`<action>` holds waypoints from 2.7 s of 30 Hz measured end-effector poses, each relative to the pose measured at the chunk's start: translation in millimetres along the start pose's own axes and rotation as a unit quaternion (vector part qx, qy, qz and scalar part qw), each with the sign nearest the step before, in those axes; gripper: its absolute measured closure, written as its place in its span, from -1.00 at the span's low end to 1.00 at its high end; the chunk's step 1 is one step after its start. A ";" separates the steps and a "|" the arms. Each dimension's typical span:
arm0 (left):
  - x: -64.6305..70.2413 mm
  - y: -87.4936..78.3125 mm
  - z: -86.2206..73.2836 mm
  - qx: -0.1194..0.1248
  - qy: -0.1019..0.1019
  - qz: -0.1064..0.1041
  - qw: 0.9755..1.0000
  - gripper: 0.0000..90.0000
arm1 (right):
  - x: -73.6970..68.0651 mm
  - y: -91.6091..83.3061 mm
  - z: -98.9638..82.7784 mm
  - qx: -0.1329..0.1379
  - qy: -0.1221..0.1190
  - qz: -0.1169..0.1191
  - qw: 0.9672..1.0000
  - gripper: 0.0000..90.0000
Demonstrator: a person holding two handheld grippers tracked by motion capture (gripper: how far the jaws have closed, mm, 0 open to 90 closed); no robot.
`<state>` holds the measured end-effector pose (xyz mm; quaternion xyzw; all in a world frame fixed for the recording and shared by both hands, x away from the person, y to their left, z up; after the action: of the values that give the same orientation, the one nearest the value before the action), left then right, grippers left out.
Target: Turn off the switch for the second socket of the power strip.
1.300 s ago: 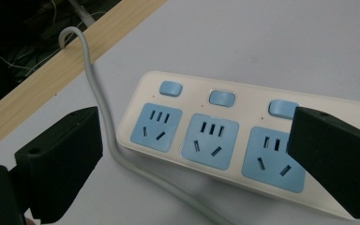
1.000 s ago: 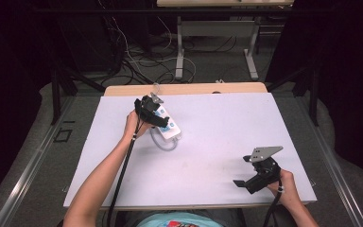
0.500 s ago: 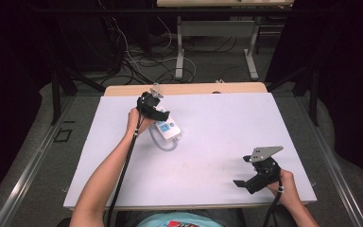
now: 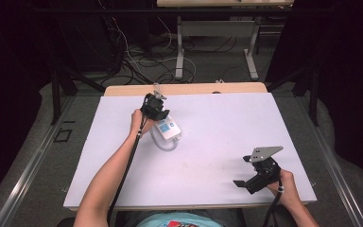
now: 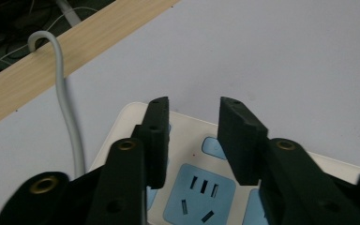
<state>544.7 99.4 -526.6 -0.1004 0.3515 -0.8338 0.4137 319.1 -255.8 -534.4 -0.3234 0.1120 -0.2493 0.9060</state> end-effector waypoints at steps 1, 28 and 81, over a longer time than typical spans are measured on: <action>1.0 0.6 -0.5 -0.003 -0.004 -0.003 1.000 0.51 | -0.1 -0.3 0.0 0.000 0.000 0.002 1.000 -0.96; 6.6 12.3 -10.0 -0.019 -0.003 -0.031 0.999 0.99 | 0.0 0.3 -0.1 -0.001 0.000 0.002 1.000 -0.96; 7.4 14.2 -8.5 -0.029 -0.010 -0.031 0.999 1.00 | 0.9 1.2 -0.5 -0.005 0.002 0.003 1.000 -0.96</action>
<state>544.9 92.3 -543.2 -0.1318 0.3680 -0.8346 0.3882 320.1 -255.8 -535.6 -0.3273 0.1161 -0.2471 0.9046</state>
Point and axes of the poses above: each handheld gripper's, and its own axes: y roughly forward along the jaws, z roughly out of its top, x roughly to its right, the point moved 2 cm from there along y, roughly forward along the jaws, and after that the axes turned 3 degrees about x, right-handed, at the moved point
